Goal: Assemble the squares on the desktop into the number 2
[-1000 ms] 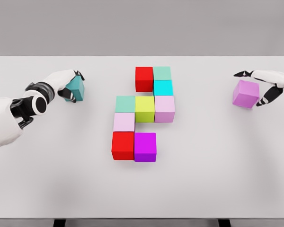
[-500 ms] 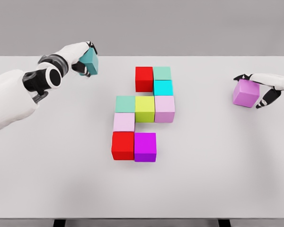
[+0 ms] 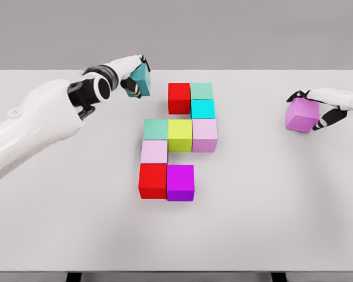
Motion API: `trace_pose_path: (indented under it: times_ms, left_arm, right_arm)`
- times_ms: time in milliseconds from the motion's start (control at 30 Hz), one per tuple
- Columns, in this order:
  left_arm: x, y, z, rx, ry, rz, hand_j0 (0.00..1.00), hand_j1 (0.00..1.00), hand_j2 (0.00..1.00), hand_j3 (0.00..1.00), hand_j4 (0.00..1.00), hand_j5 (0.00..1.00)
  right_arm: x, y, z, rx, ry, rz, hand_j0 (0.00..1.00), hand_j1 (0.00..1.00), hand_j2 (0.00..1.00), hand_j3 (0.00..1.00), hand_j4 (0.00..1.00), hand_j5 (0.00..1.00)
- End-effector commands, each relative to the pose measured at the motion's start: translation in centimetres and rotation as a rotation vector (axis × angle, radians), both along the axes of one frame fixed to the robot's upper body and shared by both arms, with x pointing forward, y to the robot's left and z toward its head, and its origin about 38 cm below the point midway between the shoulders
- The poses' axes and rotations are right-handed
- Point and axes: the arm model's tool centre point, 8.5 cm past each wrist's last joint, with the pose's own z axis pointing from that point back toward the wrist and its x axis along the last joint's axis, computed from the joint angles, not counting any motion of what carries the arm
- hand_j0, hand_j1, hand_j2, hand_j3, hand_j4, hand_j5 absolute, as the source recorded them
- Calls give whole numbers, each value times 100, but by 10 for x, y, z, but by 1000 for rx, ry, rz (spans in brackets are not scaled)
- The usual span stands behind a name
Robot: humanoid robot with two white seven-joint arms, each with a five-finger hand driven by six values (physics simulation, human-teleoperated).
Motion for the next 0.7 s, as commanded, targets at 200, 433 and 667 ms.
trace_pose_path:
  times_ms: [200, 433, 667]
  left_arm:
    - [-5, -20, -5, -12, 30, -38, 33, 33, 33, 33, 33, 33]
    - [-7, -20, -11, -13, 39, -38, 38, 38, 38, 38, 38, 38]
    - [-8, -26, -10, -19, 40, -49, 44, 44, 44, 44, 44, 44]
  right_arm:
    - [-6, 14, 18, -2, -69, 154, 59, 59, 59, 59, 59, 59]
    - [-19, 16, 44, -51, -127, 247, 61, 61, 61, 61, 61, 61]
    - [-46, 41, 62, -105, -169, 390, 62, 62, 62, 62, 62, 62]
